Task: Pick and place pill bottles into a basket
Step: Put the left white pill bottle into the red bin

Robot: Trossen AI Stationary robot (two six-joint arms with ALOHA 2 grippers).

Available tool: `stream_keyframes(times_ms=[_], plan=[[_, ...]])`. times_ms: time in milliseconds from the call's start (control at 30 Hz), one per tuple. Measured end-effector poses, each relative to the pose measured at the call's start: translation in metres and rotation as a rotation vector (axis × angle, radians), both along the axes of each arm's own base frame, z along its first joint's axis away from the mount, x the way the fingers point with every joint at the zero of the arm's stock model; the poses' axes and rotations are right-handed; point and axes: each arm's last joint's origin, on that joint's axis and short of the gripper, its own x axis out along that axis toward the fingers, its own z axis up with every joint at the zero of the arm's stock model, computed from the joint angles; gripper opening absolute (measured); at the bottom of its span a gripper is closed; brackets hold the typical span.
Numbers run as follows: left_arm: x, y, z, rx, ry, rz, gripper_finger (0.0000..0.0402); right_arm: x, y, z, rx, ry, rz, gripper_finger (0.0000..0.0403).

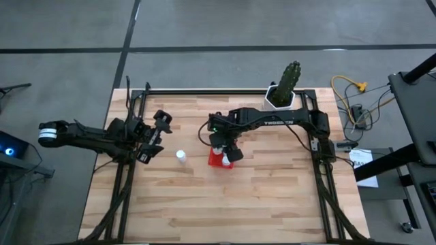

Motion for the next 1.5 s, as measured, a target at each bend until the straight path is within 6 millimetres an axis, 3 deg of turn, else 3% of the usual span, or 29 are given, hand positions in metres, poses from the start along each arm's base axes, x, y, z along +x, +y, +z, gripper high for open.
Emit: stream_keyframes(times_ms=[433, 900, 1033, 1233, 1500], plan=[[0.001, 0.000, -0.001, 0.000, 0.004, 0.001, 0.0255, 0.001, -0.002, -0.017, -0.053, -0.005, -0.029, 0.0147], [0.001, 0.000, -0.001, 0.000, 0.004, 0.001, 0.0255, -0.001, -0.003, -0.018, -0.063, 0.012, -0.044, 0.0147], [0.001, 0.000, -0.001, 0.000, 0.004, 0.001, 0.0255, 0.002, -0.003, -0.027, -0.055, 0.036, -0.043, 0.0147], [0.001, 0.000, -0.001, 0.000, 0.005, 0.002, 0.0255, 0.011, -0.004, -0.058, -0.053, 0.108, -0.033, 0.0147], [0.001, 0.000, -0.001, 0.000, 0.005, 0.002, 0.0255, 0.013, -0.004, -0.061, -0.057, 0.103, -0.031, 0.0147]])
